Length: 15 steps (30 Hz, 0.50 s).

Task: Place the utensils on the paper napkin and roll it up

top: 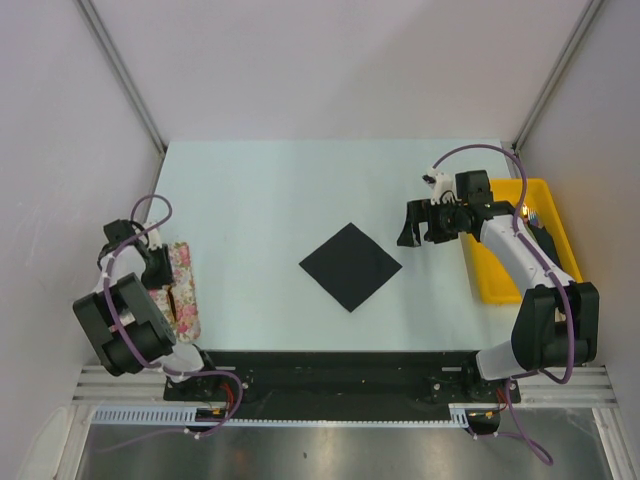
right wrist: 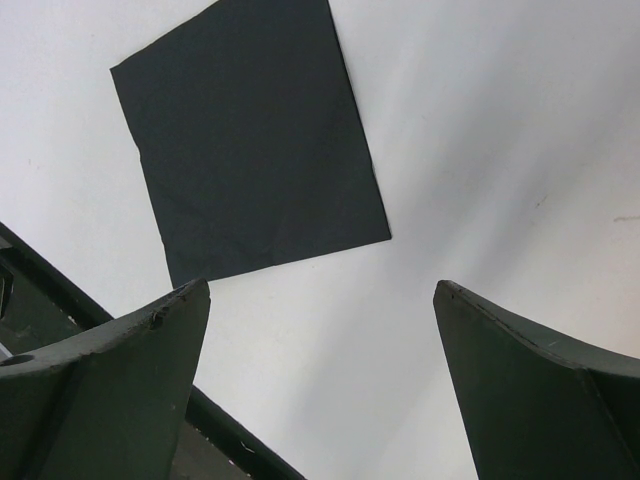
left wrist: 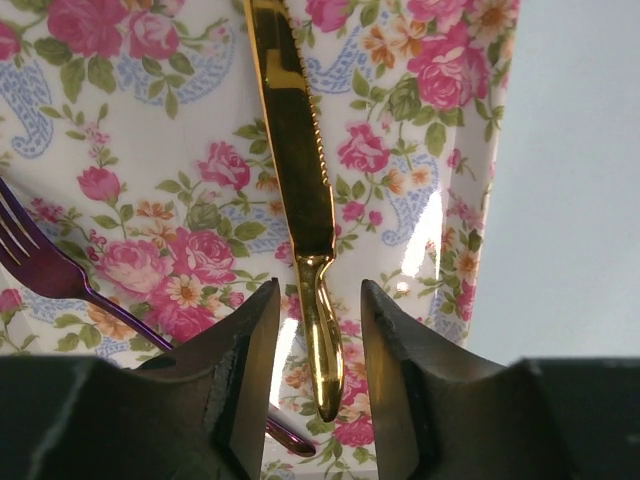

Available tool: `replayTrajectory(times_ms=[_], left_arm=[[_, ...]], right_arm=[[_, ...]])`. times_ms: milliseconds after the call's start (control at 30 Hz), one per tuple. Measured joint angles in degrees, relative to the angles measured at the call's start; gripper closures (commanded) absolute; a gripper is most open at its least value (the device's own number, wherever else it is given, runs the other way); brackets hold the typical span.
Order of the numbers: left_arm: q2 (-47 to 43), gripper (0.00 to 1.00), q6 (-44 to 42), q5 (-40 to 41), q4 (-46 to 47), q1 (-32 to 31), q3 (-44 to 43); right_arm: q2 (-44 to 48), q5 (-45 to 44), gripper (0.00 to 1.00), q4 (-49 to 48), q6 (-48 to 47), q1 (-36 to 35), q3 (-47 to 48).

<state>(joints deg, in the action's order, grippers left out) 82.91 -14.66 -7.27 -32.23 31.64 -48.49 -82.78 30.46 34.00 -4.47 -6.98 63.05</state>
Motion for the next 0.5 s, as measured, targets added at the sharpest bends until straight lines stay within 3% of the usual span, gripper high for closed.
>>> replayTrajectory(times_ms=[267,500], left_arm=[[2.75,0.63,0.72,2.91,0.90,0.02,0.15],[4.96,0.73,0.66,3.23,1.55,0.00,0.13]], right_arm=[[-0.02,0.00,0.00,-0.02,0.00,0.13,-0.09],[-0.02,0.00,0.00,-0.02,0.00,0.15,-0.09]])
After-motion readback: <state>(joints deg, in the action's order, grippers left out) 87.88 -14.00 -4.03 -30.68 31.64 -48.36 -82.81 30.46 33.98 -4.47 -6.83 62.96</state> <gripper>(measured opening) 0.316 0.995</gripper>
